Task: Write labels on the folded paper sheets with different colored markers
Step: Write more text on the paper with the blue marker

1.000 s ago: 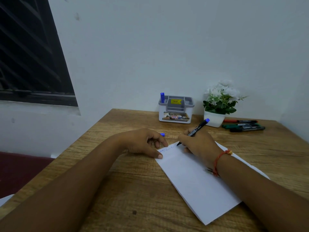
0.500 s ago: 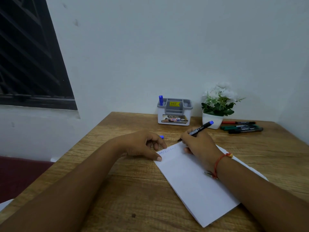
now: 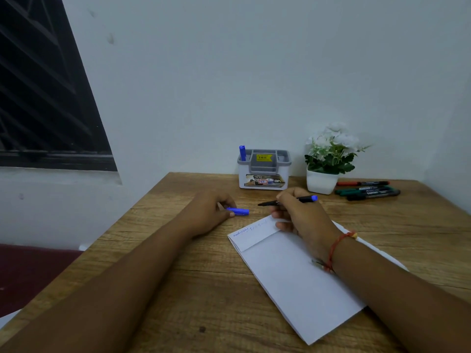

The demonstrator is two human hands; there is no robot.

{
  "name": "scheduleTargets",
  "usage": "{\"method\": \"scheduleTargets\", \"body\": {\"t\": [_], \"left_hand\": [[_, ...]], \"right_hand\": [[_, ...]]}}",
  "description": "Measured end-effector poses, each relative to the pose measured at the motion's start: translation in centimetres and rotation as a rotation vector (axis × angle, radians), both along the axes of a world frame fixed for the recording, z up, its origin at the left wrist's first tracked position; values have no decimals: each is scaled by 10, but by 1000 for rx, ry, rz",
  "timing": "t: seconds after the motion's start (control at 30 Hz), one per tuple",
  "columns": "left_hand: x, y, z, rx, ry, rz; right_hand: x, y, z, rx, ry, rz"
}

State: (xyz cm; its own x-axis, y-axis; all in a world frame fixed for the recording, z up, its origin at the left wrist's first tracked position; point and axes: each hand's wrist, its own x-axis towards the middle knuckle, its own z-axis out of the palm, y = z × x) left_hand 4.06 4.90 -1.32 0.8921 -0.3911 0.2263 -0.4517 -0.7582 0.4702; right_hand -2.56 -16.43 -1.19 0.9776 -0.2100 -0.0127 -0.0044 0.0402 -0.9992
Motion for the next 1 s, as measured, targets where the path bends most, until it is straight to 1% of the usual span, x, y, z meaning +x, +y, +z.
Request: {"method": "scheduleTargets", "body": {"t": [0.1,0.37,0.6,1.0], "left_hand": [[-2,-1,1,-75,-32,11],[-7,-6,3,-202,-73,-9],[-4,-5,1,-187,-69,-3],[-13,-14,3,-233,-69,-73]], "right_hand": [[-2,-2,-1,9,-40,29],[-4,-3,2,87,-41,33],[-4,-3,4,162,-31,2],[-6,-3,1,98,-70,43]]}}
